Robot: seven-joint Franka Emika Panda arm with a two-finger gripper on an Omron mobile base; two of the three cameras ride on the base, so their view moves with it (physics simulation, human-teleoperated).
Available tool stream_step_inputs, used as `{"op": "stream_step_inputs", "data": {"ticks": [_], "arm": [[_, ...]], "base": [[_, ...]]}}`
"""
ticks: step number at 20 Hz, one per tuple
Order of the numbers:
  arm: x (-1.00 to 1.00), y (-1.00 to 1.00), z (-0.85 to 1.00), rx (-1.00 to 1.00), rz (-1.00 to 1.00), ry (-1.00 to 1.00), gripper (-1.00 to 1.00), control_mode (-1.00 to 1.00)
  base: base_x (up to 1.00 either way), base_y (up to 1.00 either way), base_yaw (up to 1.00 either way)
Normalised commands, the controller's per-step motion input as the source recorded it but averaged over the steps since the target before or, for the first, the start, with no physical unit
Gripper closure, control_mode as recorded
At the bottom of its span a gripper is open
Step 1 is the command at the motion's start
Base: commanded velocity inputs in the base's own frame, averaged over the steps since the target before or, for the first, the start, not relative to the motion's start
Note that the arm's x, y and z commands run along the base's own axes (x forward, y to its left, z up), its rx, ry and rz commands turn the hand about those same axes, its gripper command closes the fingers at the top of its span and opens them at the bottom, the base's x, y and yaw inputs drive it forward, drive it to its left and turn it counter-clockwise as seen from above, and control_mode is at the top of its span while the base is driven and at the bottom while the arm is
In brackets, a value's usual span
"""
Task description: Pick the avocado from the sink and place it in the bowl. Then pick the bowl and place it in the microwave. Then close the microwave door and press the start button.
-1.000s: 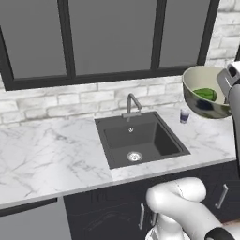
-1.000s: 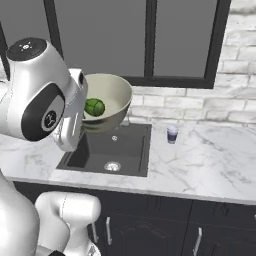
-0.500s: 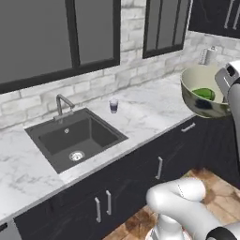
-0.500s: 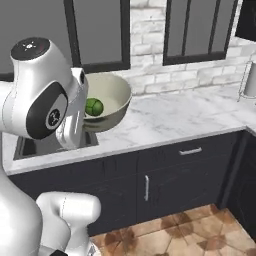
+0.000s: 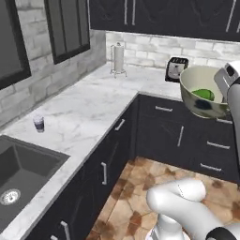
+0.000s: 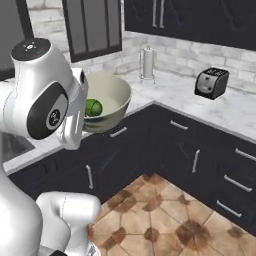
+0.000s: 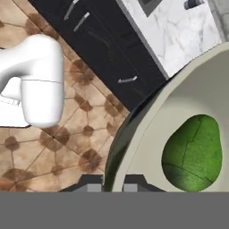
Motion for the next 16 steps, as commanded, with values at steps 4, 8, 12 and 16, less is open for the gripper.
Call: {"op": "stream_step_inputs", "data": {"ticks": [4, 8, 12, 16], "arm": [[0.00, 0.00, 0.00, 0.00, 0.00, 0.00, 1.00, 1.00], [0.00, 0.00, 0.00, 0.00, 0.00, 0.00, 1.00, 1.00], [0.00, 0.00, 0.00, 0.00, 0.00, 0.00, 1.00, 1.00], [0.00, 0.00, 0.00, 0.00, 0.00, 0.00, 1.00, 1.00]], "base": [[-0.20, 0.00, -0.74], [-0.13, 0.00, -0.74], [-0.02, 0.00, -0.74], [0.00, 0.00, -0.73]]}}
